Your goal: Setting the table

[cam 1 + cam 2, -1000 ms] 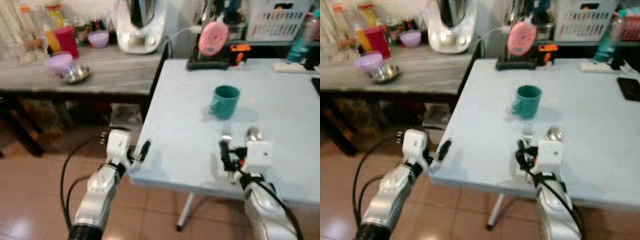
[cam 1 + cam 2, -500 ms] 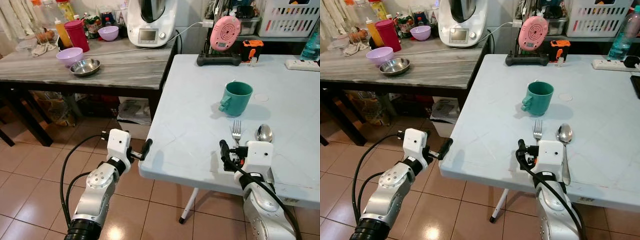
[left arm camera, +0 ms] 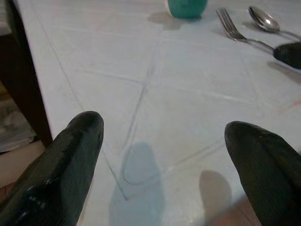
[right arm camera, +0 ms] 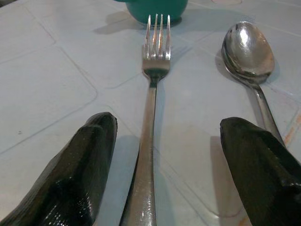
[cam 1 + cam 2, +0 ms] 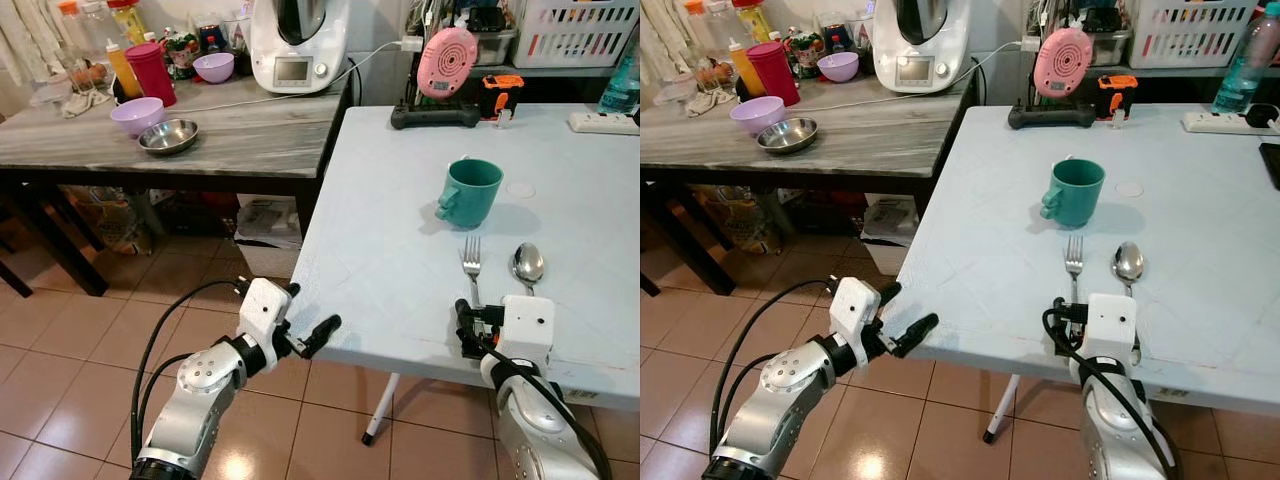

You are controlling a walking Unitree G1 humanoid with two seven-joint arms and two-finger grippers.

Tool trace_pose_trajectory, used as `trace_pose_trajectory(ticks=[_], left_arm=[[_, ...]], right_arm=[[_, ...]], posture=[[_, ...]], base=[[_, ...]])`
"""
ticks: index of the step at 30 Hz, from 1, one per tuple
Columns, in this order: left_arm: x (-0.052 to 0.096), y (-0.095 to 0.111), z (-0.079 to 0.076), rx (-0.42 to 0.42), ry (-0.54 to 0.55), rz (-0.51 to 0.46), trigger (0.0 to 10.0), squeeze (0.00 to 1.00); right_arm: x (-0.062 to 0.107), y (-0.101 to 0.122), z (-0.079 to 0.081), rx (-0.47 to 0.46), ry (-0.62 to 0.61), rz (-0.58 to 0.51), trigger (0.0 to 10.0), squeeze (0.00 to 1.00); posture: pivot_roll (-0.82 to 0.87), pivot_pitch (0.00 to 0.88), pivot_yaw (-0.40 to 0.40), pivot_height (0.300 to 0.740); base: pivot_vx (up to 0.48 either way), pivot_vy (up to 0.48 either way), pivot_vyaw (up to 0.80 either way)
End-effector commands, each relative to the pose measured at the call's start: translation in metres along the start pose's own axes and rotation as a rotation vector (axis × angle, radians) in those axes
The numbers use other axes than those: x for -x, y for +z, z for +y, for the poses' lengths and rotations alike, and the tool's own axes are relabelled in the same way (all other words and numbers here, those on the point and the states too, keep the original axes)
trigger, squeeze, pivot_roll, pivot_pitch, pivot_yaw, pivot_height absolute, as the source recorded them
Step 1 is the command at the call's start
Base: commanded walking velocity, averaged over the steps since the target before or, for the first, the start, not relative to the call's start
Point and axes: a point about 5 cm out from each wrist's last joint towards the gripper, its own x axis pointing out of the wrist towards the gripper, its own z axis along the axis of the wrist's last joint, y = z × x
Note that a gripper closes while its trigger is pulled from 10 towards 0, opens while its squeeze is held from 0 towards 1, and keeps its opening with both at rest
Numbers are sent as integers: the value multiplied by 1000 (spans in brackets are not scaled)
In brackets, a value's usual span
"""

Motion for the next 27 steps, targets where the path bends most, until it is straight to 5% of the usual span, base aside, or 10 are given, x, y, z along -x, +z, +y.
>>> trace_pose_trajectory(ticks=[1, 25, 26, 27], left_arm=[[4, 3, 4, -20, 4, 5, 10000, 0], [1, 5, 7, -24, 13, 1, 10000, 0], [1, 6, 6, -23, 7, -2, 10000, 0], [1, 6, 6, -24, 4, -4, 10000, 0]], right_arm=[[-4, 6, 5, -8, 14, -8, 10000, 0], [-24, 9, 1, 43, 93, 43, 10000, 0], [-26, 11, 3, 46, 106, 40, 9255, 0], [-28, 12, 4, 43, 110, 35, 4824, 0]], posture=[[-334, 6, 111, 740], [-331, 6, 106, 740], [-330, 7, 107, 740], [-329, 7, 107, 740]], base=[[0, 0, 0], [0, 0, 0], [0, 0, 0], [0, 0, 0]])
